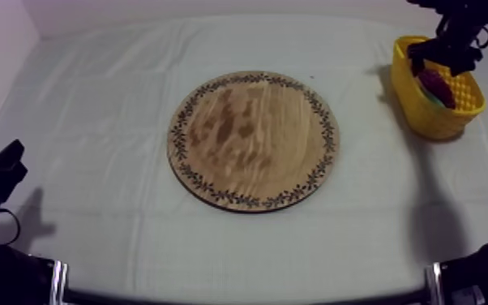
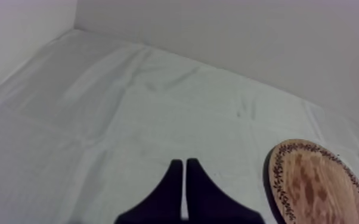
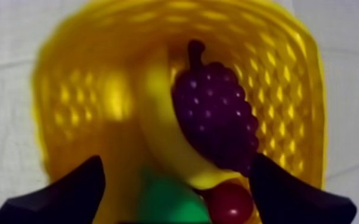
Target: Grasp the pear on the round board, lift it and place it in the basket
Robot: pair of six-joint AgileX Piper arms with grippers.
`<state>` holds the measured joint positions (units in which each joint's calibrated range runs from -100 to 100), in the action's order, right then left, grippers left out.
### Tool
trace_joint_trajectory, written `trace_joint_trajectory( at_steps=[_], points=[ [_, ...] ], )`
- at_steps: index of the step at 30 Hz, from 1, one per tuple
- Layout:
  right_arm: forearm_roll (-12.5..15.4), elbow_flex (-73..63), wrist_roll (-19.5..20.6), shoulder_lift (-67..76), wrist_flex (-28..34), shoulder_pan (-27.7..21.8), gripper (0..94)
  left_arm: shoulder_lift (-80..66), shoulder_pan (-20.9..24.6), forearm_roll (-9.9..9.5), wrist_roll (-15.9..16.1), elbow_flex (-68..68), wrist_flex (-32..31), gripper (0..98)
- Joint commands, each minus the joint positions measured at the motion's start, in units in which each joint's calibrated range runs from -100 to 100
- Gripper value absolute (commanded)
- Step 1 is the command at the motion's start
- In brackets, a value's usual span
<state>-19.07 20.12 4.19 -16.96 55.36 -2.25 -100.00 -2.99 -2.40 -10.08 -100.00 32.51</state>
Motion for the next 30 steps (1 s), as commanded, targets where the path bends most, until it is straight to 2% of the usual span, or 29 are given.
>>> trace_joint_trajectory(
  at_steps=[1, 10, 16, 20, 24, 30],
  points=[
    [0.21, -0.47, -0.03, 1.04, 0.23, 0.14, 72.9, 0.0, -0.01, -0.02, -0.01, 0.0, -0.01, 0.1],
    [0.13, 4.06, -0.28, 14.81, -3.3, -0.5, 65.1, 0.0, -0.01, -0.02, -0.01, 0.0, -0.01, 0.1],
    [-1.6, 17.81, -0.14, 28.45, -11.03, -2.1, 63.9, 0.0, -0.01, -0.02, -0.01, 0.0, -0.01, 0.1],
    [-2.03, 27.71, -0.42, 38.13, -13.9, -2.0, 63.3, 0.0, -0.01, -0.02, -0.01, 0.0, -0.01, 0.1],
    [-0.93, 37.5, -1.84, 48.97, -16.39, -1.59, 61.5, 0.0, -0.01, -0.02, -0.01, 0.0, -0.01, 0.1],
    [2.78, 53.01, -5.85, 66.28, -23.78, -2.28, 54.8, 0.0, -0.01, -0.02, -0.01, 0.0, -0.01, 0.1]
  ],
)
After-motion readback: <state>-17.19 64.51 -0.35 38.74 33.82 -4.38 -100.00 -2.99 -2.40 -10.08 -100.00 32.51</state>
